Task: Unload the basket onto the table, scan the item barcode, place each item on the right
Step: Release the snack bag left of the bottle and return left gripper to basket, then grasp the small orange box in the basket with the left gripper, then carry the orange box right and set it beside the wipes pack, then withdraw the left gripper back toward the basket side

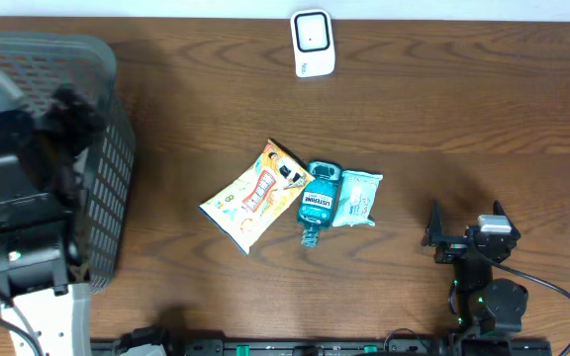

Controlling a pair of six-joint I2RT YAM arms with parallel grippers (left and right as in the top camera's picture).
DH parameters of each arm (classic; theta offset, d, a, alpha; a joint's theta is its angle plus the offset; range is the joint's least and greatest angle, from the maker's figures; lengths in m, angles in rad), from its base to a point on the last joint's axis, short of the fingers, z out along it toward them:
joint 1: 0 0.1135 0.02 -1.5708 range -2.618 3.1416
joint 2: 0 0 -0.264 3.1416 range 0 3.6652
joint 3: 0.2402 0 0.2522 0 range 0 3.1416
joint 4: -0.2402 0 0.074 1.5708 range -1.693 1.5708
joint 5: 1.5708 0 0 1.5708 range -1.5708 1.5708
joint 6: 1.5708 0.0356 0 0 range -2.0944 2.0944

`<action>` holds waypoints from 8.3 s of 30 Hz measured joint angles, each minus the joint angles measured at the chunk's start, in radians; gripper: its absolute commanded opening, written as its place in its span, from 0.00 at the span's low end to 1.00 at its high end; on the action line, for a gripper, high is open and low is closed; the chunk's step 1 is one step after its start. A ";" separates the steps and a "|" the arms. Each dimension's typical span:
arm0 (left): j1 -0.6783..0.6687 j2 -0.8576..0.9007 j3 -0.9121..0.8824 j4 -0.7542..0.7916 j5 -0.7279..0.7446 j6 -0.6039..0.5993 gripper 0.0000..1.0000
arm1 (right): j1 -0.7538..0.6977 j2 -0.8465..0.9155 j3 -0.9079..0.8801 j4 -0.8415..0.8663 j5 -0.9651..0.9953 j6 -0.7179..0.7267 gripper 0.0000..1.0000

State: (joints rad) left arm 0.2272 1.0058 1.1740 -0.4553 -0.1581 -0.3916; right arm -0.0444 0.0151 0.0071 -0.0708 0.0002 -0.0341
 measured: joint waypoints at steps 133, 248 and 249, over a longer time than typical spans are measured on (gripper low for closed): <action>0.451 -0.150 -0.127 0.694 1.211 -0.558 0.08 | 0.000 0.000 0.000 0.000 0.000 0.000 0.99; -0.933 0.335 -0.127 0.586 -0.171 0.474 0.96 | 0.000 0.000 0.000 0.000 0.000 0.000 0.99; -0.920 0.306 -0.121 0.586 -0.201 0.516 0.96 | 0.000 0.000 0.000 0.000 0.000 0.000 0.99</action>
State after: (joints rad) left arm -0.6926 1.3117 1.0527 0.1307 -0.3588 0.1242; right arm -0.0444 0.0151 0.0071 -0.0708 0.0002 -0.0341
